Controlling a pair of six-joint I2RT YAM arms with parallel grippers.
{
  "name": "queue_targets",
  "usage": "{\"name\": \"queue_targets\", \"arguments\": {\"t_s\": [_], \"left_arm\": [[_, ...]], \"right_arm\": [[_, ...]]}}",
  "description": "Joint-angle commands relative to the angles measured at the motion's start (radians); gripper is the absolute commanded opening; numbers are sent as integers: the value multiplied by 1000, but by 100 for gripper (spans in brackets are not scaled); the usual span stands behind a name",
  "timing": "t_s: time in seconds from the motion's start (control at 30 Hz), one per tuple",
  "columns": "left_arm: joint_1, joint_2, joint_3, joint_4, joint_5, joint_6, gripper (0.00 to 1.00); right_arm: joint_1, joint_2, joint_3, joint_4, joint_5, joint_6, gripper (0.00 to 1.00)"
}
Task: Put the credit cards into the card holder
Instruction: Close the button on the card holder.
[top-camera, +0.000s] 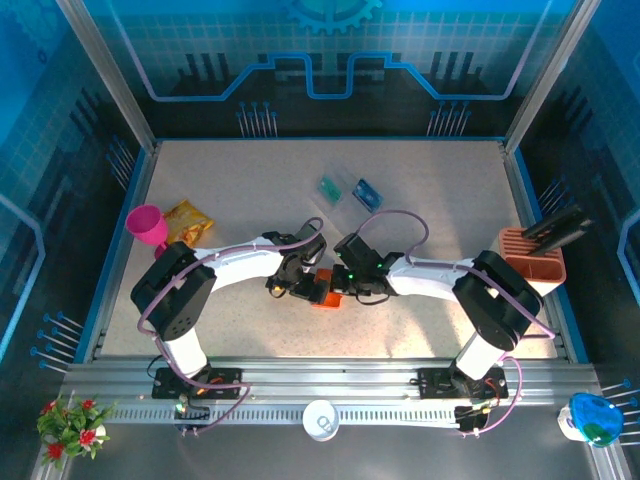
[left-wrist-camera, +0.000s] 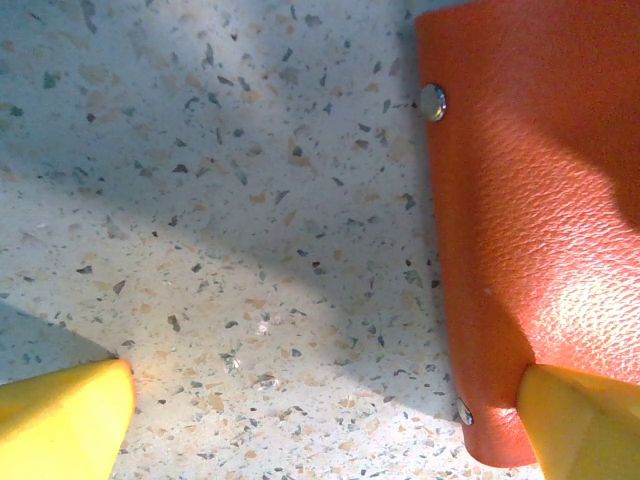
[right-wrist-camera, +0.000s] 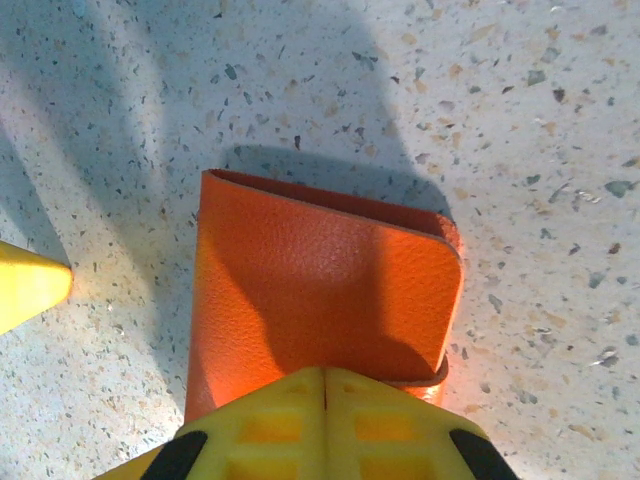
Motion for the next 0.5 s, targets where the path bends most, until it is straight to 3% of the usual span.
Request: {"name": "queue_targets", "arguments": {"t_s": [0.0,0.23,0.47], "left_arm": [[-6,92,-51,-28,-7,16,99],[-6,102,-50,-25,-8,15,99],[-5,107,-48,-27,-7,15,99]], "right_arm": [[12,25,3,-148,-42,-21,0],[-20,24,130,-159,-70,-56,0],[-46,3,127,-166,-67,-53,0]]}}
